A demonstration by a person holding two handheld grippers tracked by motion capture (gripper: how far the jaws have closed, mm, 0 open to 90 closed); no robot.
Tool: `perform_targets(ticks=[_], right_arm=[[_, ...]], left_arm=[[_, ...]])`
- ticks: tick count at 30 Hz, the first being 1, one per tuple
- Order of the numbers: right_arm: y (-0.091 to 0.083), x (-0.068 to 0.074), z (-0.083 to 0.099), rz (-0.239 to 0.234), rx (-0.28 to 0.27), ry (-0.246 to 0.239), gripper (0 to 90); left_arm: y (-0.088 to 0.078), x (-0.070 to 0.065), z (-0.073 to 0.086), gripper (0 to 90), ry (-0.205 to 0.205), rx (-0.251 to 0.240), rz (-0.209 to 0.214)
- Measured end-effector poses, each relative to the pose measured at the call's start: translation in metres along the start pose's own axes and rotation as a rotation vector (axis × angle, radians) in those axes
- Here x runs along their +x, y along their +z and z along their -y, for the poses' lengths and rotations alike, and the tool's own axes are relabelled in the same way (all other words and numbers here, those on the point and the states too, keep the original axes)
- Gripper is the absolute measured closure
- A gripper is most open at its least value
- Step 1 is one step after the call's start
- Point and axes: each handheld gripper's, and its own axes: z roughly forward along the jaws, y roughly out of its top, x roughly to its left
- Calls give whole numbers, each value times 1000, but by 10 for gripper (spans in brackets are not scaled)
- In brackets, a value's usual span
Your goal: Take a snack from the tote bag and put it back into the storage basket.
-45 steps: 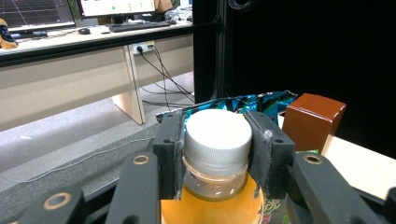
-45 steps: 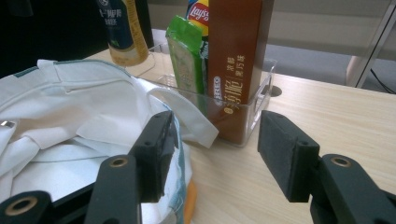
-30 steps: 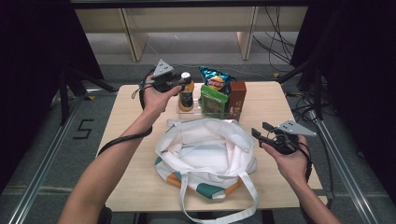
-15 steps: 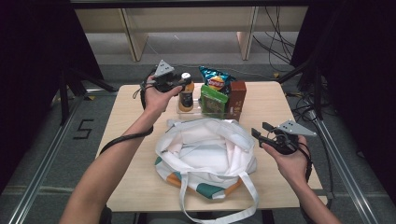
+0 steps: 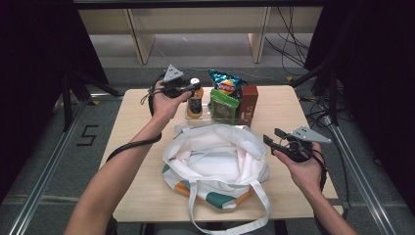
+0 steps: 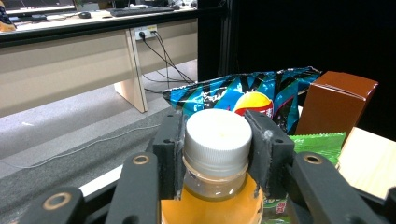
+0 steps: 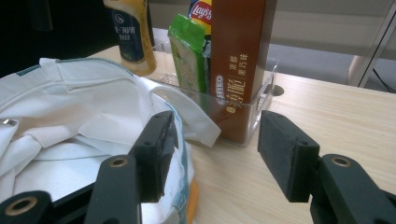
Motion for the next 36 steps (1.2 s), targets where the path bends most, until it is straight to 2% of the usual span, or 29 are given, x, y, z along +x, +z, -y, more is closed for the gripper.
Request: perform_targets(ticks=[3, 4, 7, 10, 12, 16, 19, 22, 25, 26, 27, 28, 30, 33, 35, 36], right_arm=[[-1, 1, 0, 3, 7, 14, 461], [0, 0, 0, 5, 2, -4, 462], [0, -1, 0, 6, -1, -15, 461], [0, -1, 0, 5, -1, -16, 462], [0, 1, 0, 4, 6, 4, 462], [2, -1, 1, 13, -16, -18, 462], [2, 0, 1, -4, -9, -5, 462], [1, -1, 1, 9, -10, -18, 462], [3, 0, 2, 16, -31, -10, 462], [2, 1, 2, 14, -25, 5, 462], [3, 0, 2, 17, -31, -14, 461], [2, 1, 2, 15, -25, 5, 461], [2, -1, 1, 10, -22, -18, 462], [3, 0, 1, 15, -31, -16, 462], [2, 1, 2, 15, -24, 3, 462], [3, 0, 1, 15, -30, -13, 461]], left_arm=[[1, 0, 1, 586, -2, 4, 0], [1, 0, 2, 586, -4, 5, 0], [3, 0, 3, 586, 1, 9, -3], [4, 0, 4, 586, -2, 13, -1], [5, 0, 5, 586, 0, 15, -1], [6, -1, 8, 586, 3, 23, -1], [7, 0, 9, 586, -2, 25, -1], [8, 0, 11, 586, -6, 26, -2], [9, 1, 13, 586, -6, 32, -3], [9, 1, 14, 586, -9, 34, -4], [10, 1, 15, 586, -10, 34, -4], [10, 1, 15, 586, -11, 37, -4], [11, 1, 17, 586, -12, 40, -4], [12, 2, 21, 586, -14, 48, -4], [12, 2, 23, 586, -16, 52, -6], [12, 2, 24, 586, -20, 50, -7]])
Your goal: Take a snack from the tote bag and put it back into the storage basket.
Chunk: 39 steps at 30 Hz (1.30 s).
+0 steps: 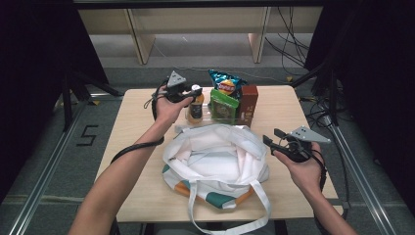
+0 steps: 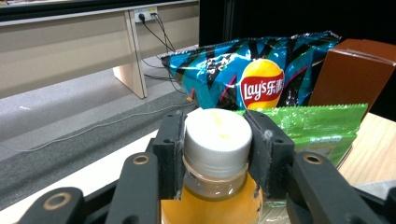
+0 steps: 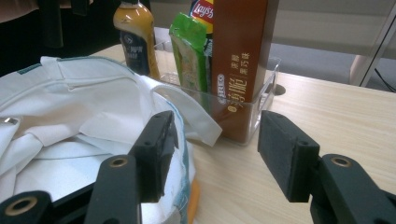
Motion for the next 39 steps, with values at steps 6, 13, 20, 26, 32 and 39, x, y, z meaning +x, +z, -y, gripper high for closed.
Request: perform_targets(ticks=[6, 13, 20, 26, 32, 39], right_arm=[[0, 0, 0, -18, 17, 7, 461], [0, 0, 0, -3, 2, 0, 461], [0, 0, 0, -2, -2, -1, 461], [-1, 0, 0, -13, 24, 0, 461], [0, 1, 0, -24, 20, 4, 461], [-1, 2, 0, -27, 32, 31, 461]], left_arm=[[1, 2, 4, 585, 3, 13, -1], [3, 1, 9, 585, -7, 23, -3], [6, 2, 16, 585, -16, 37, -2], [6, 2, 17, 585, -19, 40, -3], [6, 4, 17, 583, -28, 46, -5], [6, 6, 17, 580, -35, 54, -8]])
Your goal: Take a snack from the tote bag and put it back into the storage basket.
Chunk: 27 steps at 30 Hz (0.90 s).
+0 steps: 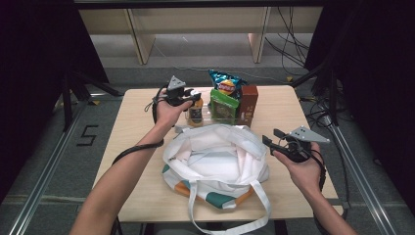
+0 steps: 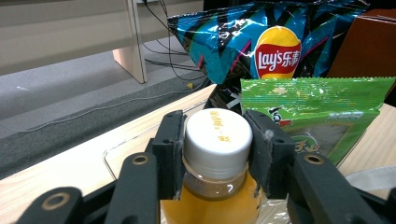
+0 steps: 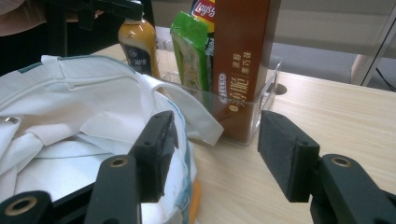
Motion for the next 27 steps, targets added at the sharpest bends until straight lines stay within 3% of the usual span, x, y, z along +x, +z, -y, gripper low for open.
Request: perform_targets(ticks=[2, 5, 11, 18, 23, 24, 25, 27], right_arm=[[1, 2, 1, 22, -10, 13, 461], [0, 0, 0, 9, 11, -5, 461], [-1, 2, 0, 9, 15, 9, 461], [1, -2, 0, 6, 3, -26, 460], [1, -1, 0, 9, 6, -22, 459], [-1, 1, 0, 11, 16, 9, 460], [1, -1, 0, 12, -8, -14, 459], [1, -1, 0, -3, -4, -14, 460]], left_arm=[[0, 1, 0, 580, 1, 2, -2], [-1, 1, 0, 575, -2, 6, -9], [-1, 2, 0, 547, -3, 9, -12], [-1, 1, -3, 416, -14, 6, -12], [-5, 0, -4, 339, -26, 4, -17], [-7, -1, -4, 328, -30, 2, -16], [-8, -1, -5, 318, -31, 0, -14], [-12, -2, -5, 299, -26, 0, -11]])
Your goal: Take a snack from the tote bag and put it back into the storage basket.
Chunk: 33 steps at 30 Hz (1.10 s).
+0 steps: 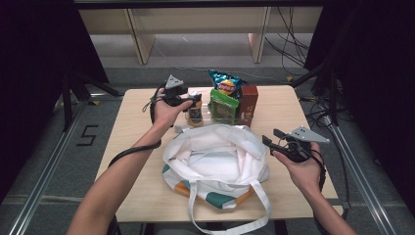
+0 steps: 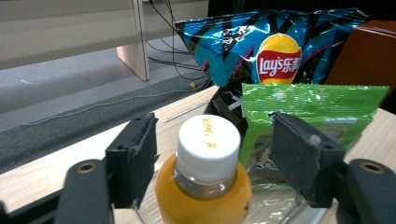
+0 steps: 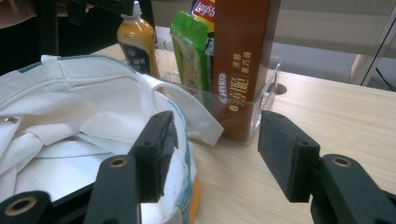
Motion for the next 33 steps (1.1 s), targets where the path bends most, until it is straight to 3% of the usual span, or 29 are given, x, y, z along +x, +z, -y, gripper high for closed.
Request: perform_targets(ticks=[3, 16, 20, 22, 33], right_arm=[[0, -1, 0, 9, -2, -6, 459], [0, -1, 0, 12, -4, -12, 459], [-1, 1, 0, 11, -4, 4, 458], [-1, 0, 0, 20, -3, -17, 459], [-1, 0, 0, 25, -5, -12, 458]], left_arm=[[-7, 0, 1, 283, 9, 5, 8], [-48, -4, 9, 263, -30, -8, 13], [-61, -8, 14, 263, -25, -8, 13], [-68, -9, 17, 262, -26, -12, 11], [-97, -19, 36, 256, -23, -20, 34]])
